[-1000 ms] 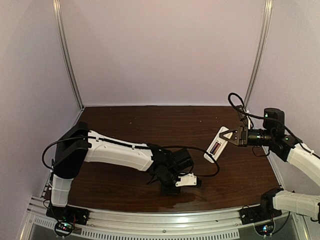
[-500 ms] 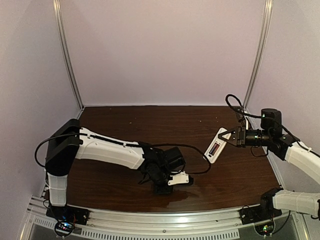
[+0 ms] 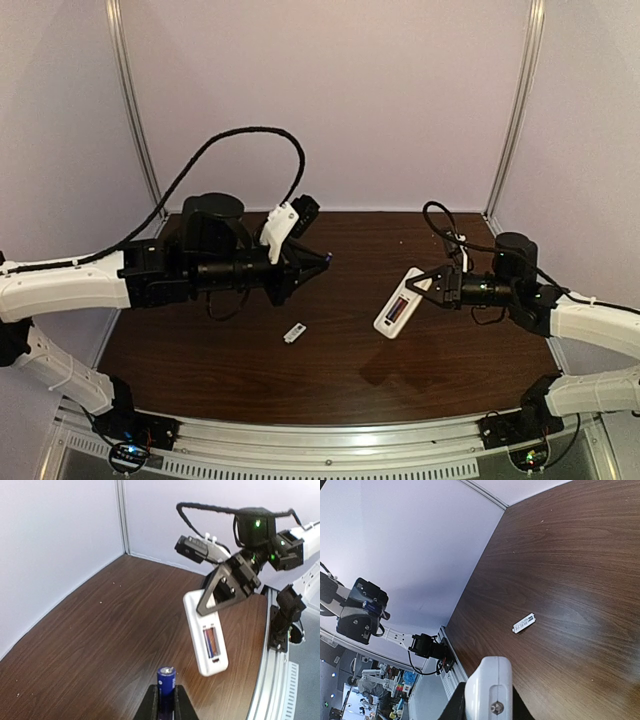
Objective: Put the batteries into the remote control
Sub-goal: Pick up the battery from the center of the board, then place the battery in the battery compartment.
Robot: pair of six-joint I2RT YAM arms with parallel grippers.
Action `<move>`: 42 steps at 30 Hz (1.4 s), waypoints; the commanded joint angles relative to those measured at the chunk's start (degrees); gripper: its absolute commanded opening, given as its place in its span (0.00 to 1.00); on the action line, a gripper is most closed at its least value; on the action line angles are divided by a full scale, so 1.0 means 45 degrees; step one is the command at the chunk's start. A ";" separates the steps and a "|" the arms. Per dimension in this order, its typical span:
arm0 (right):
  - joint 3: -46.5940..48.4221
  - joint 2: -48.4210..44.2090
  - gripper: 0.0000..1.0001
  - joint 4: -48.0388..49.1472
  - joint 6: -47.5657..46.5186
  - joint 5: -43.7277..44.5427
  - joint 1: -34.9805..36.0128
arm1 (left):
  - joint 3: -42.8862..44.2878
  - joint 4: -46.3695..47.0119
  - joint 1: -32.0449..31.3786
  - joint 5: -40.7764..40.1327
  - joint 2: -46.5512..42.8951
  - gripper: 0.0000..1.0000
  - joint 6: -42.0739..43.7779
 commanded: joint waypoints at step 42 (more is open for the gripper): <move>-0.0237 0.4163 0.00 0.9235 0.5641 0.2125 0.3087 | 0.0316 0.2793 -0.0894 -0.0818 0.3788 0.05 -0.1745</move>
